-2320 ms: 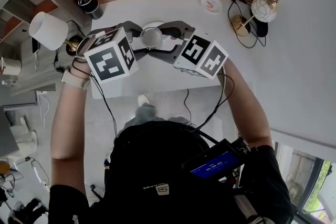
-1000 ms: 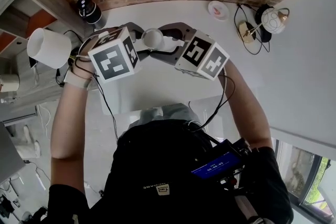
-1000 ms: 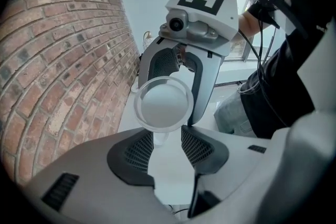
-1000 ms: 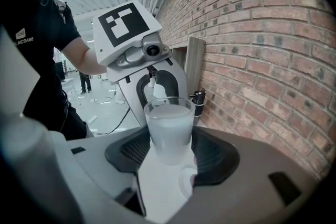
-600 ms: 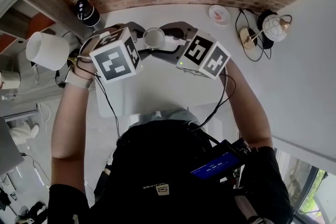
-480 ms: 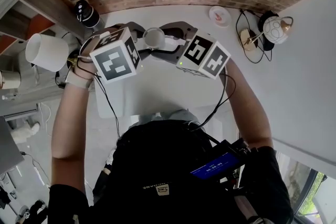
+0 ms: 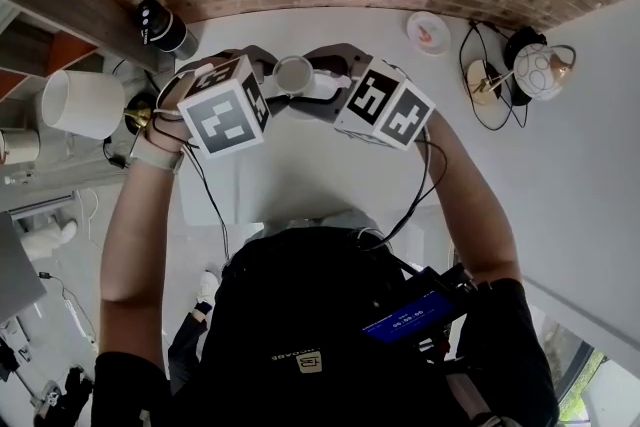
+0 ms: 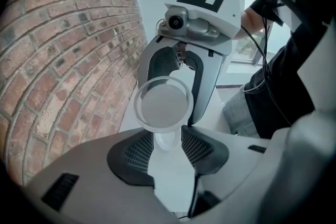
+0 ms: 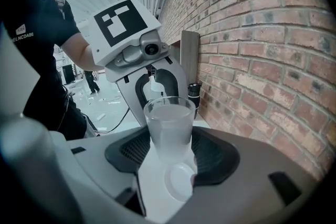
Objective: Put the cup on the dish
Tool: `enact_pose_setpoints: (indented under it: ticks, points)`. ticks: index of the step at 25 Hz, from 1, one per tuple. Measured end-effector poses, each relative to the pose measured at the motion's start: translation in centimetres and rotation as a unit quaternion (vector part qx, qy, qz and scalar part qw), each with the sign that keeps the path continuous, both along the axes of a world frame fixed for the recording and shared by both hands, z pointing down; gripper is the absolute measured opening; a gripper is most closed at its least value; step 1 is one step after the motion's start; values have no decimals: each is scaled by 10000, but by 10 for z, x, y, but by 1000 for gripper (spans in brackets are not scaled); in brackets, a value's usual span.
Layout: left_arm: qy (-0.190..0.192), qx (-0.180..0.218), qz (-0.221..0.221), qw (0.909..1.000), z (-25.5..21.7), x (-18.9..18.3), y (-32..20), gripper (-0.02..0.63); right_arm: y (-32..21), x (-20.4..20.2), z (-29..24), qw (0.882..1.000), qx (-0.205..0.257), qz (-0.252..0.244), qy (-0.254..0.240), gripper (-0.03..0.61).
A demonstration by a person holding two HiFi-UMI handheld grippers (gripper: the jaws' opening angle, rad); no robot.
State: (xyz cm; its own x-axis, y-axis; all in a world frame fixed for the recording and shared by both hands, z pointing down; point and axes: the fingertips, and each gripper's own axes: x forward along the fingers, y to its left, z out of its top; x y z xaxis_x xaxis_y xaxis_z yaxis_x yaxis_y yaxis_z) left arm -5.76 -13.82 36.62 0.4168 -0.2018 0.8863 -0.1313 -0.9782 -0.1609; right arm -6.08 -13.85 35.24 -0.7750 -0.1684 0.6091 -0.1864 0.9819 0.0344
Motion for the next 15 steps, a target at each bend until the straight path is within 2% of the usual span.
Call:
enact_pose_setpoints:
  ticks: [4,15]
  points:
    - [-66,-131,-74,9999,13,3,-7,163,-8,3,15,9999,-145,-55,-13,243]
    - [47,-584,-253,9980,64,4,-16,163,-18,4,66,9982,-559,-207,62,242]
